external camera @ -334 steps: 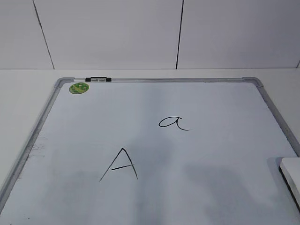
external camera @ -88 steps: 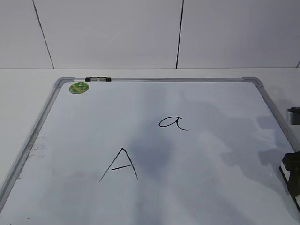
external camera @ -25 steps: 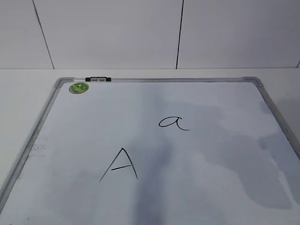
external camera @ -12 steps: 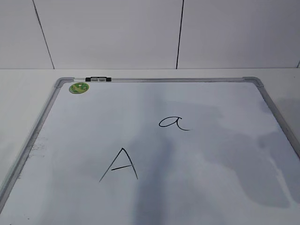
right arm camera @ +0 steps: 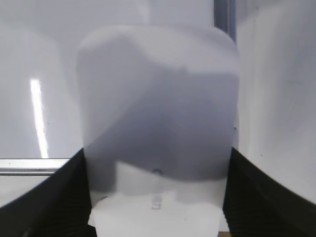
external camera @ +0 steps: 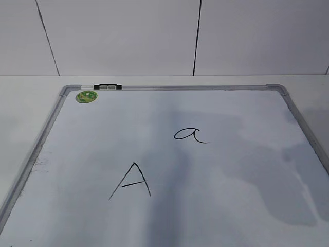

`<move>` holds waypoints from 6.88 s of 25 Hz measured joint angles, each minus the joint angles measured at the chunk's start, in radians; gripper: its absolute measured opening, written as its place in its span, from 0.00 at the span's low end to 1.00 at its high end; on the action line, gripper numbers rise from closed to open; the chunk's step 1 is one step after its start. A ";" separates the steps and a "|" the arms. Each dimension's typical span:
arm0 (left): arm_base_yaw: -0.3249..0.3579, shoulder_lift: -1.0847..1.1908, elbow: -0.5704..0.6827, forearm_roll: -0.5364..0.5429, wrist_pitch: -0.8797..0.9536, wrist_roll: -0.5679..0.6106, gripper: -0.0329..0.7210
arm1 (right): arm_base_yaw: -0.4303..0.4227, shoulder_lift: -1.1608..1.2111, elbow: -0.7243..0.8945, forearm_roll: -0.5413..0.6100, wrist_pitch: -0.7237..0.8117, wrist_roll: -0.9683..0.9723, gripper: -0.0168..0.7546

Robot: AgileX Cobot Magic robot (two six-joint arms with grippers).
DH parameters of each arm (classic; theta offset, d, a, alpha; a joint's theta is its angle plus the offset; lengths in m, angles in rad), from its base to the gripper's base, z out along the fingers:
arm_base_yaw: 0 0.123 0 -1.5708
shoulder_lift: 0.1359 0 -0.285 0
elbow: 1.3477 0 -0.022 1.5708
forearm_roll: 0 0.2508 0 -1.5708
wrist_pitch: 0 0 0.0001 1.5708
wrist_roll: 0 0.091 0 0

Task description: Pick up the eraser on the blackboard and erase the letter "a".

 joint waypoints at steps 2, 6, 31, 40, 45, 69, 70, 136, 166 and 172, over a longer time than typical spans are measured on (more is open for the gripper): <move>0.000 0.059 -0.007 -0.004 -0.002 0.000 0.52 | 0.000 0.000 0.000 0.002 0.000 0.000 0.75; 0.000 0.197 -0.029 -0.004 0.002 0.000 0.58 | 0.000 0.000 0.000 0.004 -0.002 0.000 0.75; 0.000 1.070 -0.377 0.004 0.013 0.148 0.58 | 0.000 0.000 0.000 0.006 -0.002 0.000 0.75; 0.000 1.240 -0.456 0.002 0.019 0.180 0.54 | 0.000 0.000 0.000 0.006 -0.002 0.000 0.75; 0.002 1.296 -0.456 -0.031 0.019 0.218 0.53 | 0.000 0.000 0.000 0.006 -0.004 0.000 0.75; 0.002 1.379 -0.460 -0.068 -0.013 0.229 0.35 | 0.000 0.000 0.000 0.006 -0.004 0.000 0.75; 0.002 1.379 -0.460 -0.068 -0.013 0.230 0.35 | 0.000 0.000 0.000 0.006 -0.004 0.000 0.75; 0.002 1.400 -0.466 -0.093 -0.009 0.232 0.17 | 0.302 0.625 -0.542 -0.014 0.006 -0.097 0.75; 0.004 1.400 -0.466 -0.091 -0.007 0.232 0.14 | 0.386 1.187 -1.213 -0.038 0.173 -0.091 0.75; 0.004 1.400 -0.466 -0.089 -0.007 0.232 0.14 | 0.433 1.202 -1.234 -0.063 0.167 -0.104 0.75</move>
